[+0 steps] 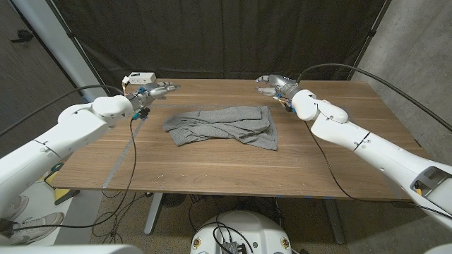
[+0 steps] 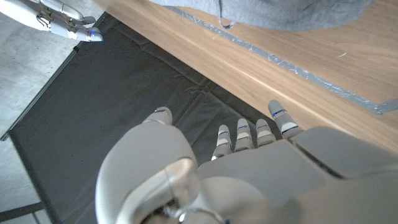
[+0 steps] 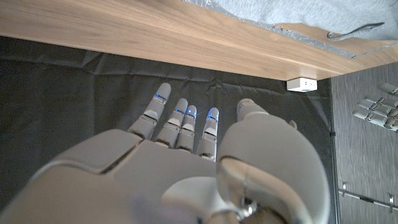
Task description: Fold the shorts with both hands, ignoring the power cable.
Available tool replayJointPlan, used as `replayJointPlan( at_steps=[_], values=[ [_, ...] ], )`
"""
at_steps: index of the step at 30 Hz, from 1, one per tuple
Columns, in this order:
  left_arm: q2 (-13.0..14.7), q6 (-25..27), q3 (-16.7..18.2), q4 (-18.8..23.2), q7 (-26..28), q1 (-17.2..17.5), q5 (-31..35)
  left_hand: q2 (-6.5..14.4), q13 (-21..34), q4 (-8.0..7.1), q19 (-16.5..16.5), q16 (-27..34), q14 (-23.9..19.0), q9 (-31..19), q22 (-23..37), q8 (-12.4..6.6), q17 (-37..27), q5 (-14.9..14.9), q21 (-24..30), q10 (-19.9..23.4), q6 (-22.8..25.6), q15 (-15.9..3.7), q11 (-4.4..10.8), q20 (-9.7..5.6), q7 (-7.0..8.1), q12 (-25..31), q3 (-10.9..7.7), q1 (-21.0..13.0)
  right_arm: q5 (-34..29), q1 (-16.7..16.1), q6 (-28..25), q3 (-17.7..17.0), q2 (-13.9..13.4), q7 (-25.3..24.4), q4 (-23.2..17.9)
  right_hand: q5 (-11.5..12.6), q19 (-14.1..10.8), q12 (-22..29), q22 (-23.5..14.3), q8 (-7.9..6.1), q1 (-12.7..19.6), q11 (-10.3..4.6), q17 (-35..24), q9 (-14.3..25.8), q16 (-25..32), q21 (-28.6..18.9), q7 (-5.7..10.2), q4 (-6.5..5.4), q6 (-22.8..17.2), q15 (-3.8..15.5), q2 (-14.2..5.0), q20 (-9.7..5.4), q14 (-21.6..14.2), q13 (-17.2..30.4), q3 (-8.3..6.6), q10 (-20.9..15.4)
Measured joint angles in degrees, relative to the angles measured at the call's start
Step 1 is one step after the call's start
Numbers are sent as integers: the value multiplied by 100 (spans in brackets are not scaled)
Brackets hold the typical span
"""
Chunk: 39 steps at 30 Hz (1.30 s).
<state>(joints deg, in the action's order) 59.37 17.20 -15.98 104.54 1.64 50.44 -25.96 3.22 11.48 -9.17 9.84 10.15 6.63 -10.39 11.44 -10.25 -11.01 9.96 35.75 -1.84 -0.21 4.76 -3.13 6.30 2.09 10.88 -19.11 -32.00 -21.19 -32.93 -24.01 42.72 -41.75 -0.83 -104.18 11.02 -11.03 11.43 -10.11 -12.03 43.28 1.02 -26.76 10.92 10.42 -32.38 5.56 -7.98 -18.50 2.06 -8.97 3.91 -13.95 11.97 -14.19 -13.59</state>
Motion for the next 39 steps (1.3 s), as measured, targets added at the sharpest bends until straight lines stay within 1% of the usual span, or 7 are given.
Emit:
replayJointPlan(
  at_steps=[8,12,19,20,31,34,39],
  values=[
    [-2,-626,260,212,412,543,127,106,-83,133,1,-22,327,28,-53,52,89,68,-209,-652,-521,-191,304,-266,368,-72,134,186,-145,-432,92,-150,-10,-496,-224,0,304,-85,26,125,-347,-146,295,0,-47,251,67,-30,302,16,22,-110,540,-53,30,352],
    [25,-859,392,378,685,894,343,114,-84,156,13,-22,336,28,-53,52,89,68,-253,-812,-709,-275,428,-277,480,-72,157,244,-297,-641,124,-190,-4,-782,-339,0,432,-85,26,167,-407,-226,442,1,-68,342,72,-10,403,11,36,-188,760,-80,51,431],
    [57,-1109,497,541,1120,1220,831,148,-110,179,0,-22,326,43,-80,74,116,67,-253,-799,-868,-398,540,-389,532,-72,180,319,-477,-955,118,-214,14,-1033,-513,24,521,-85,25,167,-568,-257,562,0,-68,425,49,-35,523,0,-125,-280,815,-80,25,463],
    [67,-1175,569,642,1233,1450,987,137,-110,179,0,-22,324,51,-79,74,116,68,-253,-799,-915,-430,540,-389,537,-72,180,327,-672,-1026,101,-214,23,-1263,-547,24,540,-85,25,167,-614,-267,582,1,-68,444,36,-51,536,10,-138,-306,849,-80,9,472],
    [140,-1276,694,901,1622,1915,1888,69,-110,236,-11,-22,305,54,-79,74,115,68,-297,-799,-973,-572,683,-543,580,-55,282,485,-1459,-1377,-95,-26,94,-1587,-796,68,539,-85,54,188,-747,-361,786,-27,-68,533,-66,-76,718,0,-152,-425,938,-106,-17,520],
    [165,-1229,714,974,1675,2014,2108,20,-110,299,-1,3,305,54,-79,44,115,107,-332,-820,-978,-572,711,-413,593,-7,346,528,-1664,-1444,-160,24,121,-1600,-836,68,545,-85,54,188,-777,-361,836,-27,-44,576,-52,-76,750,0,-122,-419,938,-105,-17,520],
    [191,-1110,746,1078,1748,2146,2430,-252,-109,428,0,46,318,50,-90,-16,115,150,-453,-765,-960,-447,821,38,693,86,475,507,-1906,-1534,-248,86,164,-1599,-870,68,528,-85,53,188,-806,-338,892,-27,-44,577,-44,-39,758,0,-92,-368,938,-105,-30,543]
  ],
)
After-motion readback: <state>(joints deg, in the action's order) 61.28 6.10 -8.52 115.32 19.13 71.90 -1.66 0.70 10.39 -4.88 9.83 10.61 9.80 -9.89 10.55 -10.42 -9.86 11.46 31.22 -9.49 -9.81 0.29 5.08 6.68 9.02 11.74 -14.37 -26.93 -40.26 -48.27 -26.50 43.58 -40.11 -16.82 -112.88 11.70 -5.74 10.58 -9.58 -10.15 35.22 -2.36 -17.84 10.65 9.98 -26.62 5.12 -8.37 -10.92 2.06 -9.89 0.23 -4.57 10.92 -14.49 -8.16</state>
